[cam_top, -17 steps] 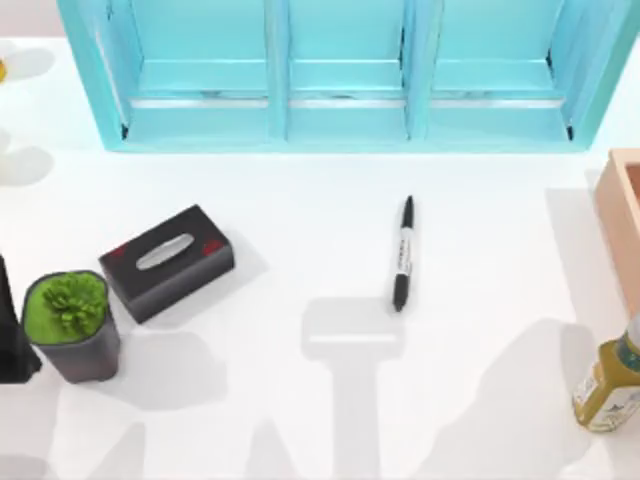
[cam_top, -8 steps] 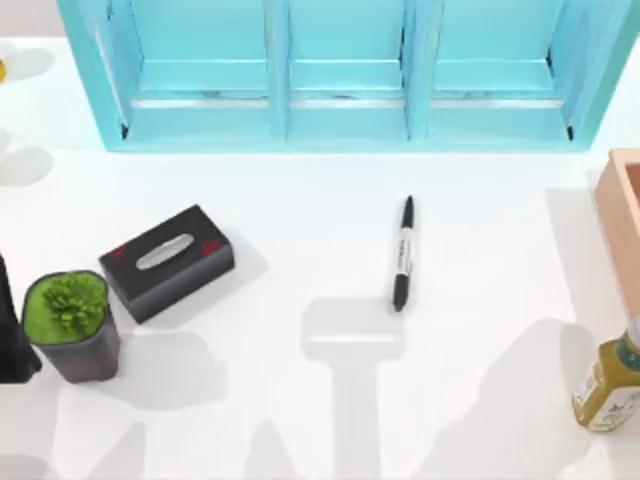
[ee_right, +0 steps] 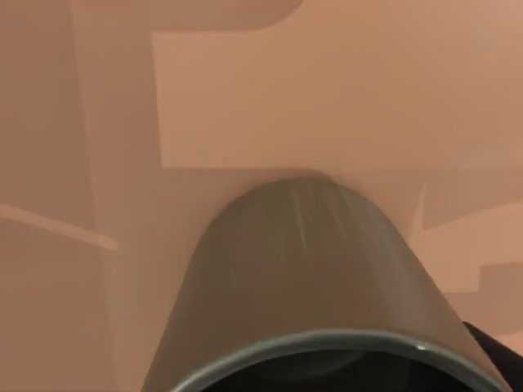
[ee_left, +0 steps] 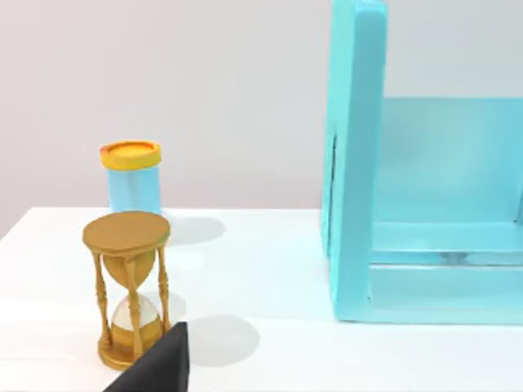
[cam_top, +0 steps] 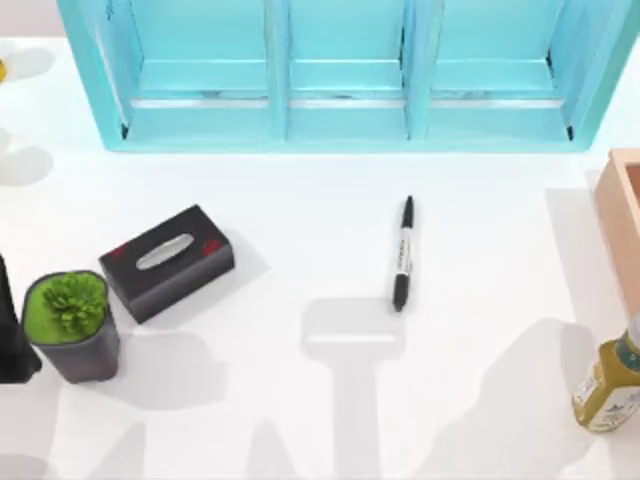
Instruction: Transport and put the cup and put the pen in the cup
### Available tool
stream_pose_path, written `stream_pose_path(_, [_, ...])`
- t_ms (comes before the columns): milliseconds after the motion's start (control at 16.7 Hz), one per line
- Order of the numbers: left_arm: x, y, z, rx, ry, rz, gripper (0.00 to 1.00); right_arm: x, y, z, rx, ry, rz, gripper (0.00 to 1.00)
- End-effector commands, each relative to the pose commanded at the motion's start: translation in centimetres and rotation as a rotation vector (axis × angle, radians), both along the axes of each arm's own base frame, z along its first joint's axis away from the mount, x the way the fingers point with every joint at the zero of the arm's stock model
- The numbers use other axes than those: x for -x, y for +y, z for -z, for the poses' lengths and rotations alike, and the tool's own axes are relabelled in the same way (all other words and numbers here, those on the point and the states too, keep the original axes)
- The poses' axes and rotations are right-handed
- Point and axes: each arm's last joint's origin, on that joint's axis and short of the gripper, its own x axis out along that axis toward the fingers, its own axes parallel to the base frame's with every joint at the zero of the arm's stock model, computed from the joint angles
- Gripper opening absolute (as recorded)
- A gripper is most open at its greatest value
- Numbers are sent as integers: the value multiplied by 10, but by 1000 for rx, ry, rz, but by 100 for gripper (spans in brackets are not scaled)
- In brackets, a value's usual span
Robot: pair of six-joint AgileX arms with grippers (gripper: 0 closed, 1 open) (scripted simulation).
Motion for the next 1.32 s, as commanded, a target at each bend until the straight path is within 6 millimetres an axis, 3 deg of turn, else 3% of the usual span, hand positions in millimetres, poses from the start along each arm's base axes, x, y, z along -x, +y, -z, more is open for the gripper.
stream_pose_path(300, [0,0,0,0,0,0,100,-1,1,-1,0,-1,1,0])
stream_pose_path(420, [0,0,0,0,0,0,100,-7,11,-11,1,-5,-1,0])
stream_pose_path(660, [0,0,0,0,0,0,100,-22,61,-60,-3,8,-4,0])
stream_pose_path(960, [0,0,0,0,0,0,100,-9,136,-133,0,17,0,0])
stream_pose_path(1080, [0,0,0,0,0,0,100,-3,149,-148,0,1,1,0])
stream_pose_path(1320, [0,0,0,0,0,0,100,-3,149,-148,-2,5,5,0])
